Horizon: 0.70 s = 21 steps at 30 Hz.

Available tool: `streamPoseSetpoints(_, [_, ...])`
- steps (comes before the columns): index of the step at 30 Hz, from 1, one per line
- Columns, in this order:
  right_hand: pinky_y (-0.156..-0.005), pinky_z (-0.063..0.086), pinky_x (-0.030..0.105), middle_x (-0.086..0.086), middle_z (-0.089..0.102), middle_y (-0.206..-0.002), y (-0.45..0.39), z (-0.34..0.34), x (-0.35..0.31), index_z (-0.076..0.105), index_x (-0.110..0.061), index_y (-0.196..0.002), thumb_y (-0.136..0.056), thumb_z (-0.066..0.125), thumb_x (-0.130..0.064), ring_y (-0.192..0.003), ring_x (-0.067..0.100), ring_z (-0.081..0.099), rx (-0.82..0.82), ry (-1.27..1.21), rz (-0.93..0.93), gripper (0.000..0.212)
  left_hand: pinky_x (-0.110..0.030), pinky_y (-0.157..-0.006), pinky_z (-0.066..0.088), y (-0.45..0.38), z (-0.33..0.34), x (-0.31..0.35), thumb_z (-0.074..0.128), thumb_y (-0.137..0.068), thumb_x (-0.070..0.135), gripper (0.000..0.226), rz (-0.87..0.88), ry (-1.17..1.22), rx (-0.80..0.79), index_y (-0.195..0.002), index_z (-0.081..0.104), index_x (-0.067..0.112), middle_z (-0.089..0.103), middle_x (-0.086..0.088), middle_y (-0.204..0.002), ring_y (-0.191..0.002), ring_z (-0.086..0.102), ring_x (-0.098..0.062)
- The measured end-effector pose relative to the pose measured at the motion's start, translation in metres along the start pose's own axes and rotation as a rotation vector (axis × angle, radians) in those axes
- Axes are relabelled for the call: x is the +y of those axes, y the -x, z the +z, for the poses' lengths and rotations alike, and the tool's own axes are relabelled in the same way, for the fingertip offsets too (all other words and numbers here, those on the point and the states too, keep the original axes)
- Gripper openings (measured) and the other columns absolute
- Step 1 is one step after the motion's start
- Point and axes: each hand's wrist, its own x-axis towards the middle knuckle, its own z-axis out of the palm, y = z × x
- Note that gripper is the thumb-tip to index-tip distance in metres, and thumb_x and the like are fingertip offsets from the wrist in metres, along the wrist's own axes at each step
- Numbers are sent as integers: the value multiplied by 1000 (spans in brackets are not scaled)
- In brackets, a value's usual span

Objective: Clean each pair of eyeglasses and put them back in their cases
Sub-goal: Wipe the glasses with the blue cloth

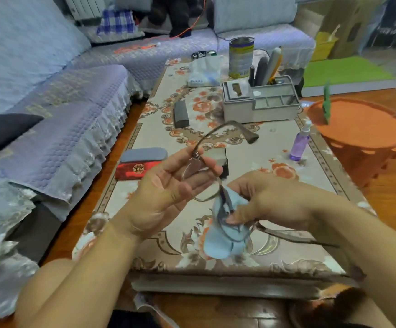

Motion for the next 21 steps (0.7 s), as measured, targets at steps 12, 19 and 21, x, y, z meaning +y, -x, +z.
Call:
streamPoseSetpoints(12, [-65, 64, 34, 25, 74, -105, -17, -31, 80, 57, 12, -127, -85, 55, 1, -89, 32, 76, 377, -943, 144, 43, -34, -105, 49, 23, -18, -5, 93, -67, 22, 79, 169, -254, 431, -130, 49, 0, 67, -15, -126, -126, 62, -31])
streamPoseSetpoints(19, [-93, 55, 51, 31, 65, -126, -18, -9, 100, 50, 5, -135, -95, 52, -11, -114, 45, 66, 319, -1249, 135, 43, -33, -104, 51, 32, -5, -36, 92, -68, 12, 64, 387, -811, 559, -118, 63, 38, 66, 3, -129, -125, 63, -24])
streamPoseSetpoints(21, [-103, 48, 50, 30, 61, -132, -23, 2, 100, 48, 2, -140, -97, 50, -15, -122, 44, 62, 238, -1340, 103, 46, -36, -106, 50, 29, 1, -58, 89, -70, 10, 61, 424, -918, 515, -121, 59, 26, 61, 0, -133, -128, 61, -26])
